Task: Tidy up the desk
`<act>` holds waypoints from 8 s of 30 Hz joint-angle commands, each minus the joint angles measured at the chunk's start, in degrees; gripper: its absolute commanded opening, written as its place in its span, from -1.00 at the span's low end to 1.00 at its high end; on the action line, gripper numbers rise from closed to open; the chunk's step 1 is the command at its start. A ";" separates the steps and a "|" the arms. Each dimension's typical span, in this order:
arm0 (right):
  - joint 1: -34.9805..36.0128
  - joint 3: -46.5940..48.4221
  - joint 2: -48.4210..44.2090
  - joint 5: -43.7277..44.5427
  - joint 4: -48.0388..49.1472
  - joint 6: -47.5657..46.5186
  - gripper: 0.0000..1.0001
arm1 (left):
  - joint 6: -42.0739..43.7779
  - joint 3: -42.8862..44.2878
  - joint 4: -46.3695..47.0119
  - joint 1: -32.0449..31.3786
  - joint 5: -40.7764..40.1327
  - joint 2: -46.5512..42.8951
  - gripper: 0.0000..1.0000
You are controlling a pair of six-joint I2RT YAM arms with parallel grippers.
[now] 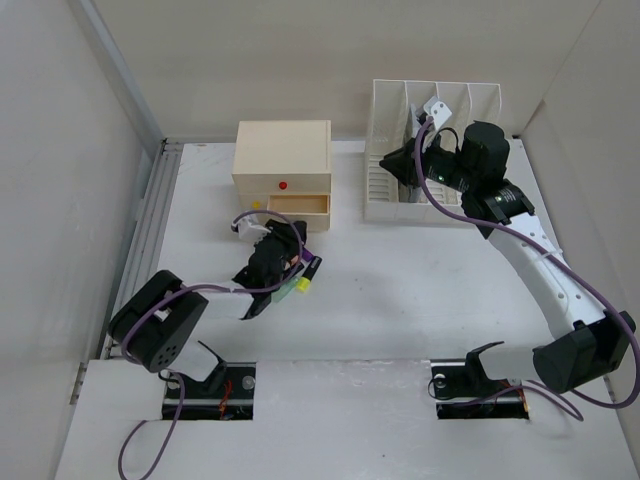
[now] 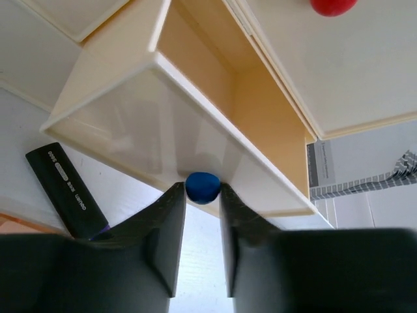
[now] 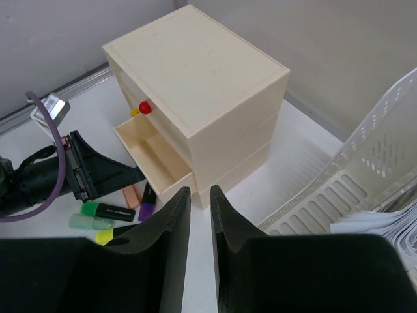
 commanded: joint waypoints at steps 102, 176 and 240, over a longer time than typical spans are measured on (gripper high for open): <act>37.05 38.45 61.97 26.39 -26.05 -42.42 -0.05 | 47.30 18.02 -72.59 -12.47 -11.40 -88.34 0.63; 39.25 38.73 62.78 38.79 -18.04 -45.50 -1.00 | 47.82 18.02 -72.06 -12.47 -10.34 -89.92 0.63; 41.09 34.59 58.81 22.26 -28.34 -48.13 -0.27 | 47.82 18.02 -72.06 -12.47 -10.34 -90.45 0.63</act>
